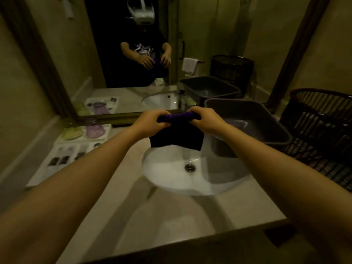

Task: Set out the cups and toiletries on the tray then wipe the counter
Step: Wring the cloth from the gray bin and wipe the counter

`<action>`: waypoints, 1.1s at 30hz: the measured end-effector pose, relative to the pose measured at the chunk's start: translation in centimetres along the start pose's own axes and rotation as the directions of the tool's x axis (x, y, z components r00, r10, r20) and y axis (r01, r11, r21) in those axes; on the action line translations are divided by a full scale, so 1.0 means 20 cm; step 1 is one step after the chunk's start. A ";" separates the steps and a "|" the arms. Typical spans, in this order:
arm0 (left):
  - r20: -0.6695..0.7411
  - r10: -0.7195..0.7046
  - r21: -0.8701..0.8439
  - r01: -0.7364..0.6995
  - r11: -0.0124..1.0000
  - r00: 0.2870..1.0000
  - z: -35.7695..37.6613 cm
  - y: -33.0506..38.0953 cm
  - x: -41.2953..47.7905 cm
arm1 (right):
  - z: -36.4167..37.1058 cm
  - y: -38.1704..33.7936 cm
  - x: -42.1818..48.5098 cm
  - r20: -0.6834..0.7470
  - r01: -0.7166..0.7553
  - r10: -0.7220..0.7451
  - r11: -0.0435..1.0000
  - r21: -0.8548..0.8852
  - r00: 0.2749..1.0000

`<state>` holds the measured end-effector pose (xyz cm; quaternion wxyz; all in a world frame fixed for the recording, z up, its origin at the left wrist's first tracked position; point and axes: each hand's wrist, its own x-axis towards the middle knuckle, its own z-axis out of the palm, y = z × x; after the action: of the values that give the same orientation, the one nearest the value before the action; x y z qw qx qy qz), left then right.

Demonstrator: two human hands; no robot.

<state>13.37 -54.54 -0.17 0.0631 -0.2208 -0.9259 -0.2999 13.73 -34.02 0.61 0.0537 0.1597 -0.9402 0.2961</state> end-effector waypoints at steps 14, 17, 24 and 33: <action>0.329 -0.226 -0.075 0.264 0.962 0.917 -0.19 -0.63 -0.95 | 0.87 -0.53 -0.38 0.370 -0.180 0.035 0.913 0.365 0.928; 0.426 -0.257 -0.192 0.364 0.911 0.867 -0.17 -0.66 -1.00 | 0.92 -0.53 -0.41 0.418 -0.265 0.090 0.885 0.383 0.904; 0.450 -0.419 -0.108 0.514 0.851 0.789 0.02 -0.82 -1.05 | 1.18 -0.47 -0.40 0.395 -0.313 0.254 0.945 0.093 0.883; -0.153 -0.524 0.215 0.546 0.810 0.838 0.12 -1.20 -1.29 | 1.59 -0.50 -0.52 0.446 0.302 -0.160 0.915 -0.269 0.880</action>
<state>25.77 -80.07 -21.18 0.0435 0.0718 -0.9771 -0.1956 26.64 -57.18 -22.04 -0.0860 0.3201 -0.9397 0.0849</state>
